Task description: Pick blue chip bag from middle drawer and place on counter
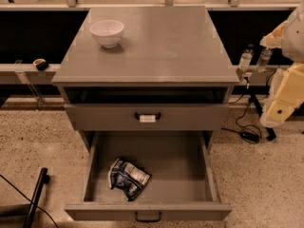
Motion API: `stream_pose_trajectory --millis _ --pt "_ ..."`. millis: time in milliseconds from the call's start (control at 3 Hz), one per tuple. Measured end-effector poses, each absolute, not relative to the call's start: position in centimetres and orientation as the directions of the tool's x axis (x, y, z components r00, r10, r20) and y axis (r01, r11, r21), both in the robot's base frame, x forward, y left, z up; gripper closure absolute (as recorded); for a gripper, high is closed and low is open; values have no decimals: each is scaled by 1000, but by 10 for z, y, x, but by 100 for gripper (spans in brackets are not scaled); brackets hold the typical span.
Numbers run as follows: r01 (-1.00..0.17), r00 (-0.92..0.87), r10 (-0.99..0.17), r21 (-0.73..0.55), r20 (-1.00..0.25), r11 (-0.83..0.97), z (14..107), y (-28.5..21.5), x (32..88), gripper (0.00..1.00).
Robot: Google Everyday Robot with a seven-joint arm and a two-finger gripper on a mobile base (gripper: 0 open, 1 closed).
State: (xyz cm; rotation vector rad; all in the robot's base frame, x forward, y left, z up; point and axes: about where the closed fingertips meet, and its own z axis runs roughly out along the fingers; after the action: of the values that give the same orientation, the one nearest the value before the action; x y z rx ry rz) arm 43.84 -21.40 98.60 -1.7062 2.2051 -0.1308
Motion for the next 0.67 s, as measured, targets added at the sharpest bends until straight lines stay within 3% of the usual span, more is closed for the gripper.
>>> stream_pose_trajectory --millis 667 --pt "-914 -202 -953 -307 -226 266 971 -203 445 0"
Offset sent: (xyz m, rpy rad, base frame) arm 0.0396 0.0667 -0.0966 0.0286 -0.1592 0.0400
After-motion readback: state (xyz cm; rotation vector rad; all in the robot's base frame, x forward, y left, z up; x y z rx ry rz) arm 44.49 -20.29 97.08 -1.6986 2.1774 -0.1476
